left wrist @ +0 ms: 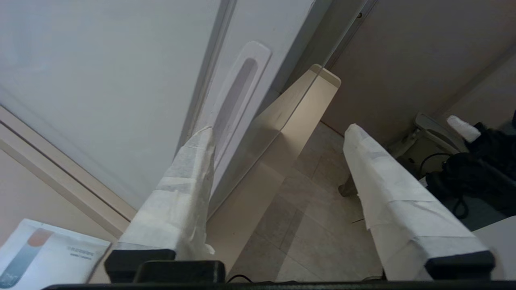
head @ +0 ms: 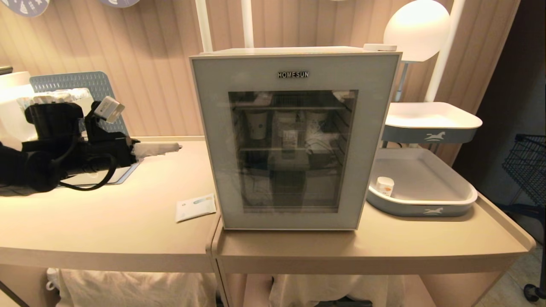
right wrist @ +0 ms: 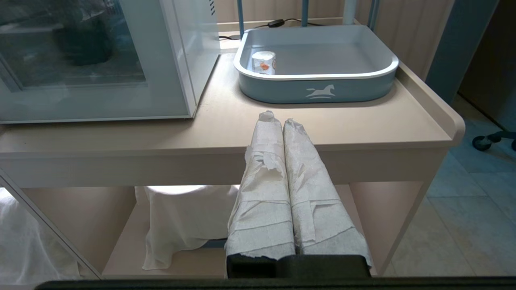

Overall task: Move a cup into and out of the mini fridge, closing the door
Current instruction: Open the freezer door

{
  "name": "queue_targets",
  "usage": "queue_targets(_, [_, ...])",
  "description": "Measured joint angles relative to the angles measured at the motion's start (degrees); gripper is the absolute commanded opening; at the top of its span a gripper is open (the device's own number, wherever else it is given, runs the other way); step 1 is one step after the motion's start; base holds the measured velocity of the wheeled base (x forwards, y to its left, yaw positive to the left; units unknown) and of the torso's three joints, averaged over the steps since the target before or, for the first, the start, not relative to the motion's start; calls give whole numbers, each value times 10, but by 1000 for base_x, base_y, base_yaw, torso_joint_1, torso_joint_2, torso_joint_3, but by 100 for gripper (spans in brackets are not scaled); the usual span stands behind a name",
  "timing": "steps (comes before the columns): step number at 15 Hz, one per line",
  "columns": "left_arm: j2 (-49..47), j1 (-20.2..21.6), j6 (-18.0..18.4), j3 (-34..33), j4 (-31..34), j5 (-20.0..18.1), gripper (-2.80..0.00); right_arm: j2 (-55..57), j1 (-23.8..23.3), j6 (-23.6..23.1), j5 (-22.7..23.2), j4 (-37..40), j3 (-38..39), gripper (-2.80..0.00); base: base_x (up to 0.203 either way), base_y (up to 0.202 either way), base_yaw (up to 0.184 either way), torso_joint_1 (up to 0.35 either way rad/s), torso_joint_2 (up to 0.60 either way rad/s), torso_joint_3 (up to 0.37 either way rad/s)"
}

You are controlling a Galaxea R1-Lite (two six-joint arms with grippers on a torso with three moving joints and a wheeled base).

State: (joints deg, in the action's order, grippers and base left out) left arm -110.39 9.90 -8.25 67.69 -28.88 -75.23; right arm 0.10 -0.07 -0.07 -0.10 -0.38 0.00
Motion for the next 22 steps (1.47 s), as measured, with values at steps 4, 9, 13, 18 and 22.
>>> queue_targets(4, [-22,-18,1,-80,-140,-16,0,0,0,2,0,0,0,-280,0,0,0,0,0,0])
queue_targets(9, [-66,-84,-52,-119,-357,-1,0,0,0,2,-1,1,0,-280,0,0,0,0,0,0])
queue_targets(13, [-90,-111,-69,-116,-405,29,0,0,0,2,-1,1,0,-280,0,0,0,0,0,0])
queue_targets(18, [-94,-114,-66,-118,-409,34,0,0,0,2,-1,1,0,-280,0,0,0,0,0,0])
queue_targets(22, [-102,-113,-61,-116,-419,83,0,0,0,2,-1,1,0,-280,0,0,0,0,0,0])
